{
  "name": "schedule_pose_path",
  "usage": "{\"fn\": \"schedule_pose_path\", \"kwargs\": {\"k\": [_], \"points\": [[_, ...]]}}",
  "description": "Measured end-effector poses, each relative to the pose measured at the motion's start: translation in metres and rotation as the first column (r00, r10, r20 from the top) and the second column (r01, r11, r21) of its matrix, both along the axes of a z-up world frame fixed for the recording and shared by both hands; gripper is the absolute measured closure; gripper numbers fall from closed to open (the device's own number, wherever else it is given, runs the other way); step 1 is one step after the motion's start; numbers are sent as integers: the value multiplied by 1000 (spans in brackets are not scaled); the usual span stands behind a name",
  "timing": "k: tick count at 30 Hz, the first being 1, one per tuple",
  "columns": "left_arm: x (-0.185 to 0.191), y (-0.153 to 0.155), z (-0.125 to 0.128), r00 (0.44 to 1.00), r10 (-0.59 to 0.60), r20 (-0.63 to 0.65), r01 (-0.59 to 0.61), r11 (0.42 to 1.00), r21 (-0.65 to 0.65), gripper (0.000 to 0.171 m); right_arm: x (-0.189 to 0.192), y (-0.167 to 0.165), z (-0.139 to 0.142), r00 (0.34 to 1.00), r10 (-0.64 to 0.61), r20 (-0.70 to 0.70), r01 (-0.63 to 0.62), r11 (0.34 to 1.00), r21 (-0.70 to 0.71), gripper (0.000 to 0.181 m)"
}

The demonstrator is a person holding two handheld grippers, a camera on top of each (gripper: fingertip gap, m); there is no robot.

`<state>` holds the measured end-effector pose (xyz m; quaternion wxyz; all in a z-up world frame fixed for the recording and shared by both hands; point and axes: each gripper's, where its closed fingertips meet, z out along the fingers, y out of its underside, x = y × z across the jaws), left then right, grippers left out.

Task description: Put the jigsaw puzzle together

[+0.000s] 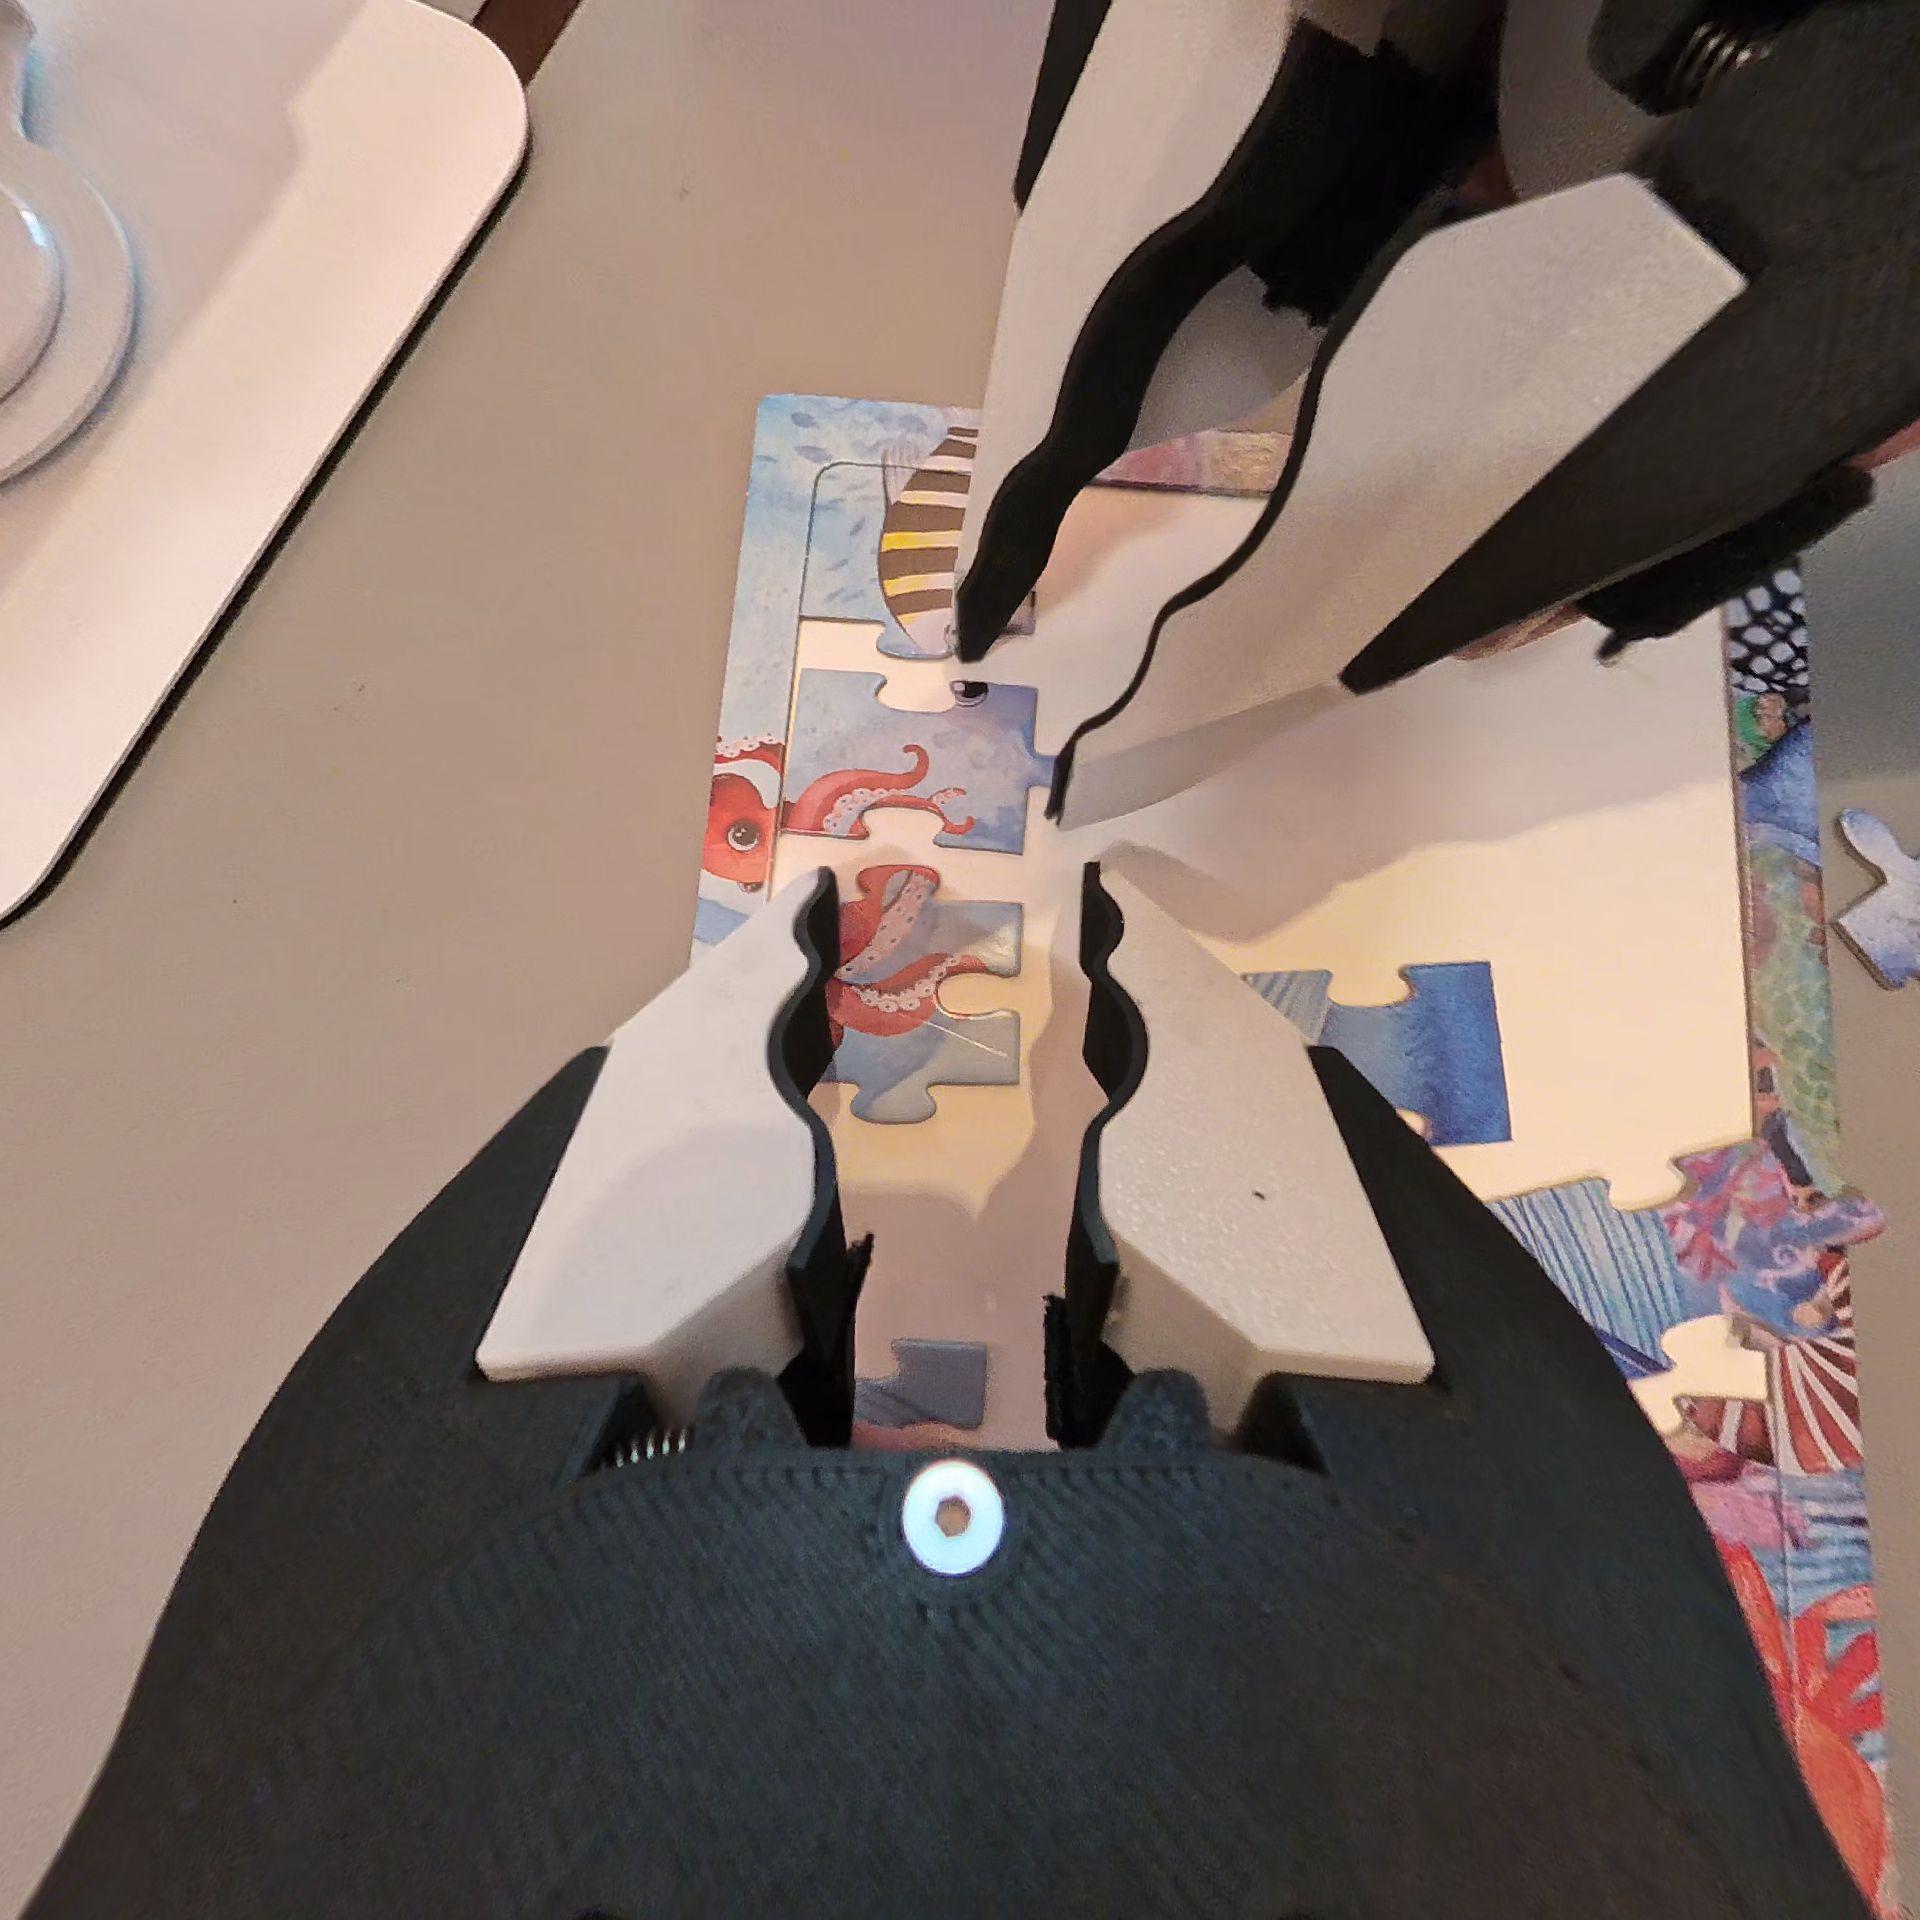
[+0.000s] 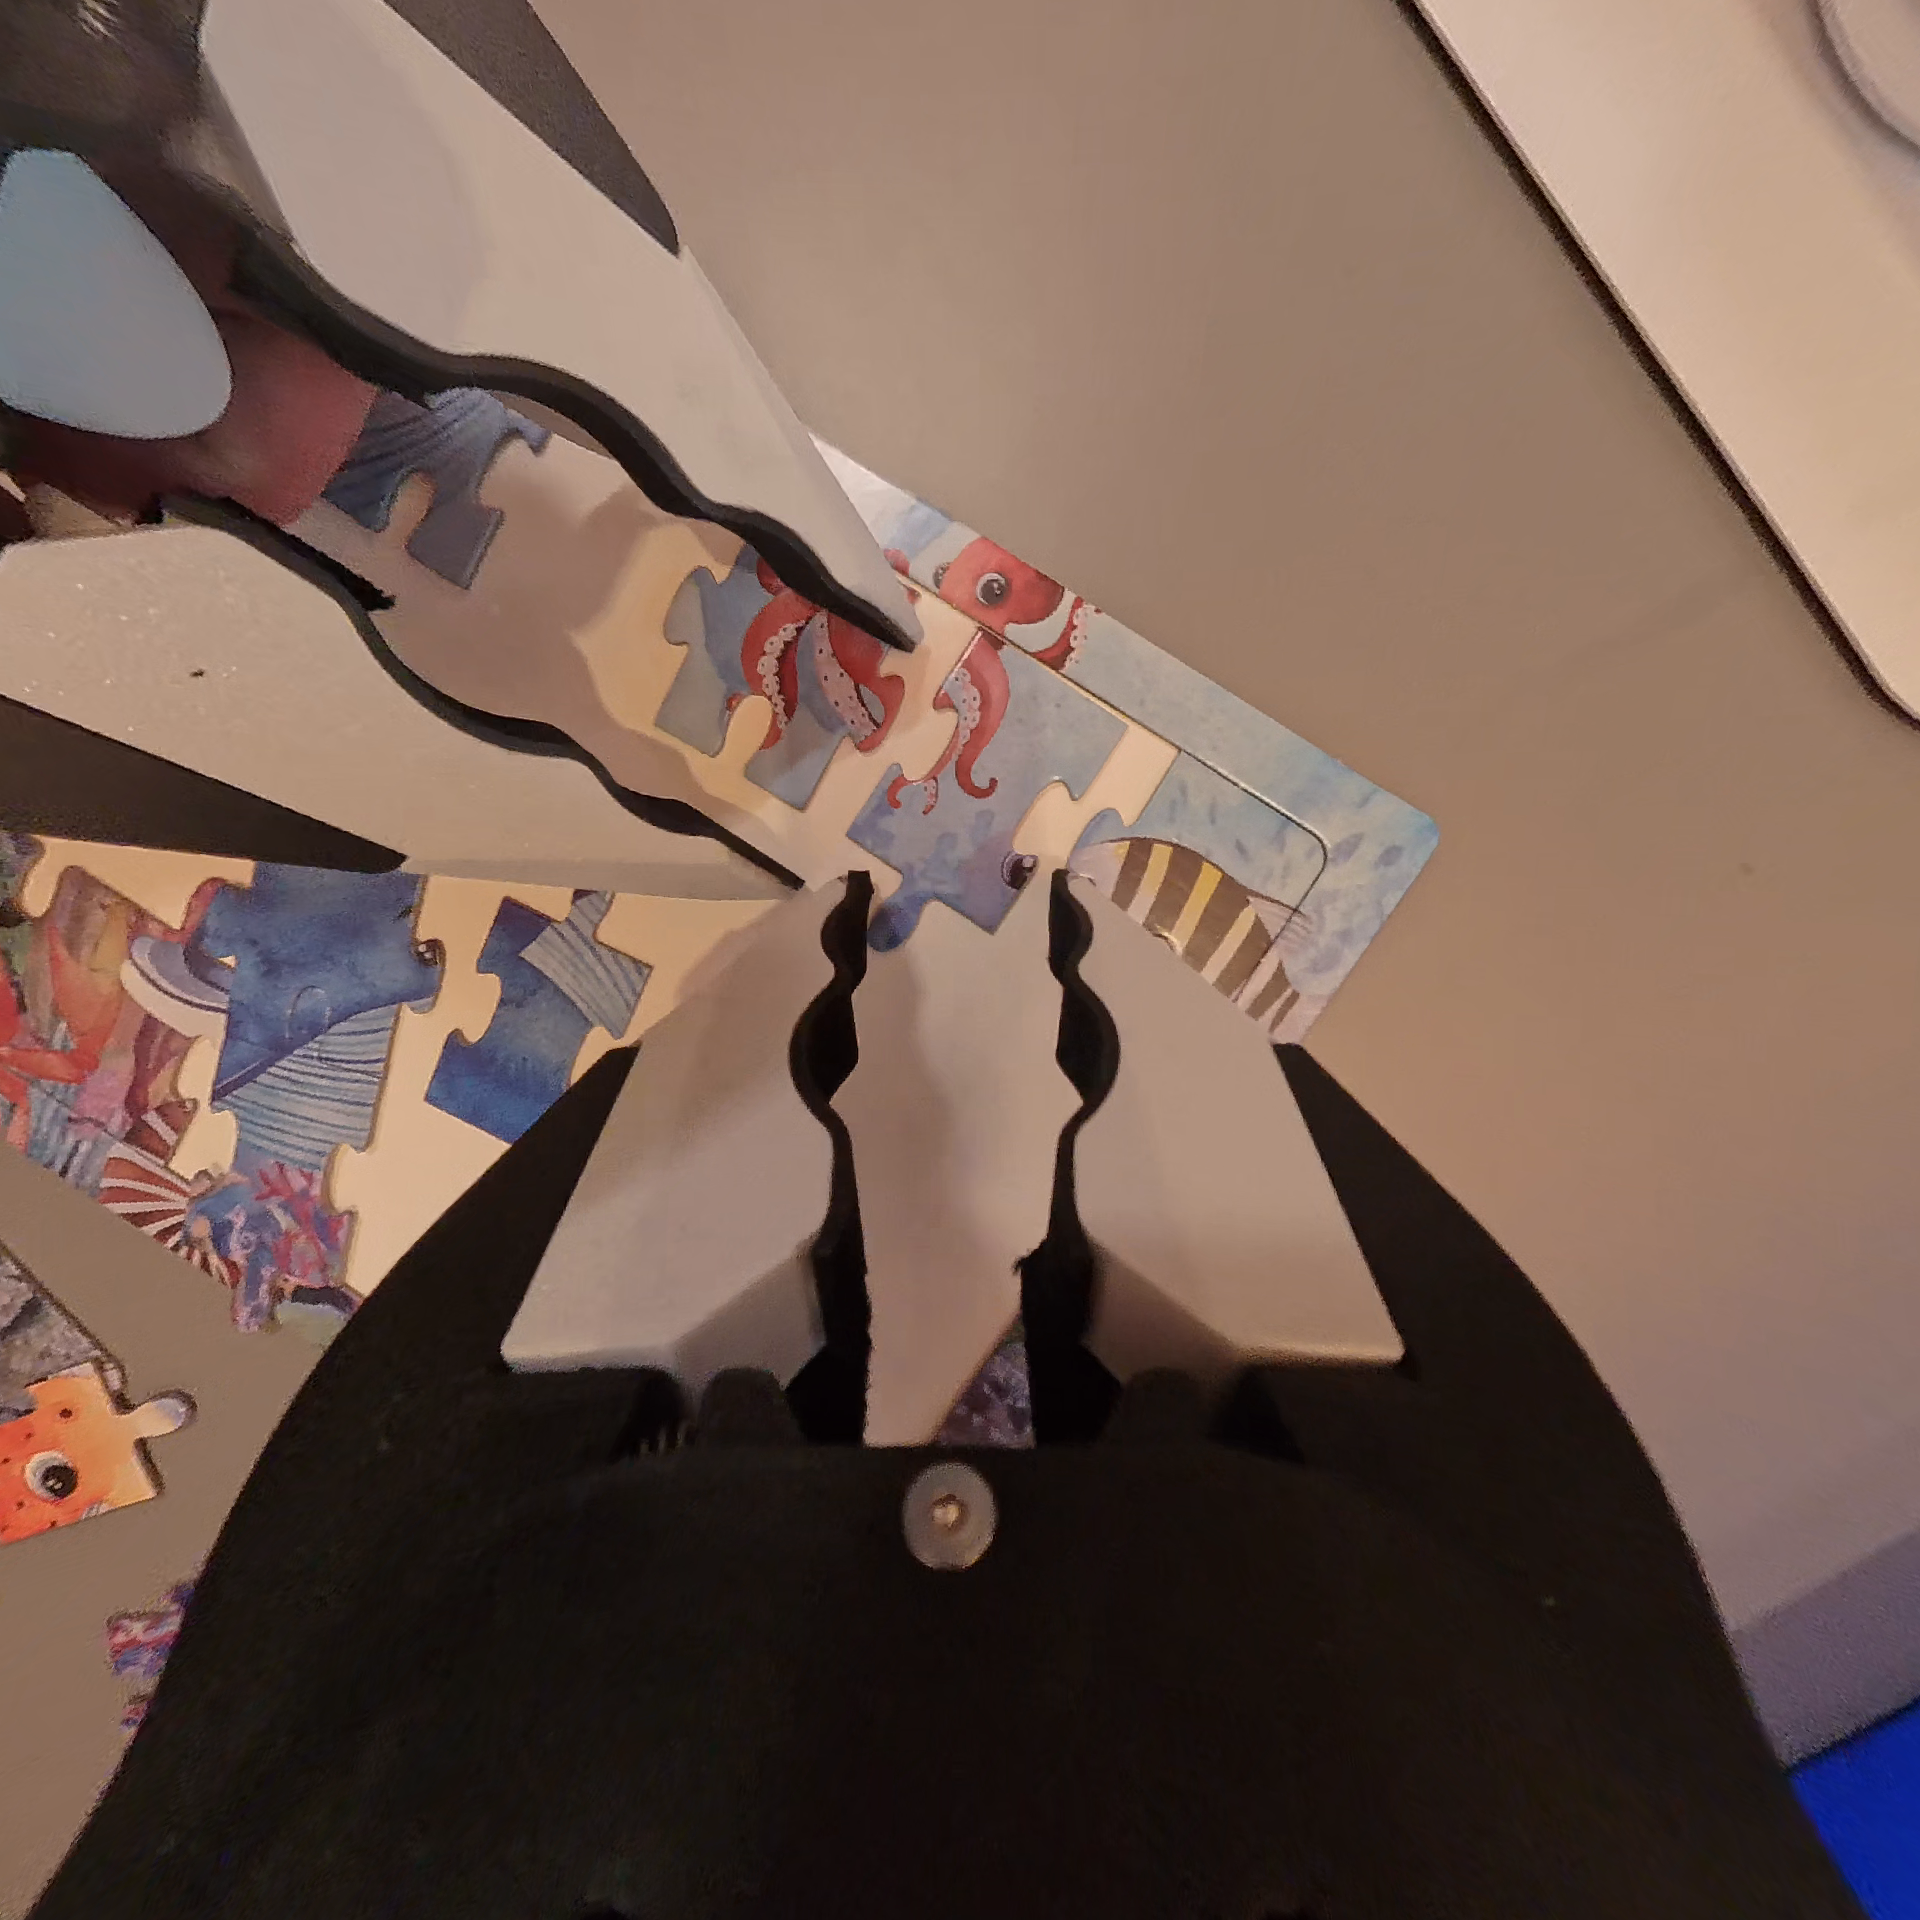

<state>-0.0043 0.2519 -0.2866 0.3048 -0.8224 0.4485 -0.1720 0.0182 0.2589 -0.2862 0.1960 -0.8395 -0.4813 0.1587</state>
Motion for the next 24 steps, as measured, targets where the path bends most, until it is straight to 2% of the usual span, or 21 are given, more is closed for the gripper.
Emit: {"fn": "schedule_pose_path", "kwargs": {"k": [6,11,13,15,21,24], "points": [[-14,-11,0,999,-32,-14,31,998,-61,128,-4,-1,-2,999,-49,9,49,998,33,150],[-18,-16,2,999,-32,32,36,994,-100,126,-8,-3,0,991,-135,4,135,990,-48,141],[-18,-16,2,999,-31,39,34,994,-104,126,-7,1,0,979,-202,-12,201,978,-58,146],[-18,-16,2,999,-28,47,33,994,-107,125,-4,7,-1,963,-268,-16,268,963,-10,159],[-21,-17,3,996,-20,85,31,991,-128,126,-8,5,-1,921,-387,-52,390,918,68,161],[-24,-18,4,994,-18,109,34,989,-143,127,-13,0,0,901,-419,-110,425,905,37,145]]}}
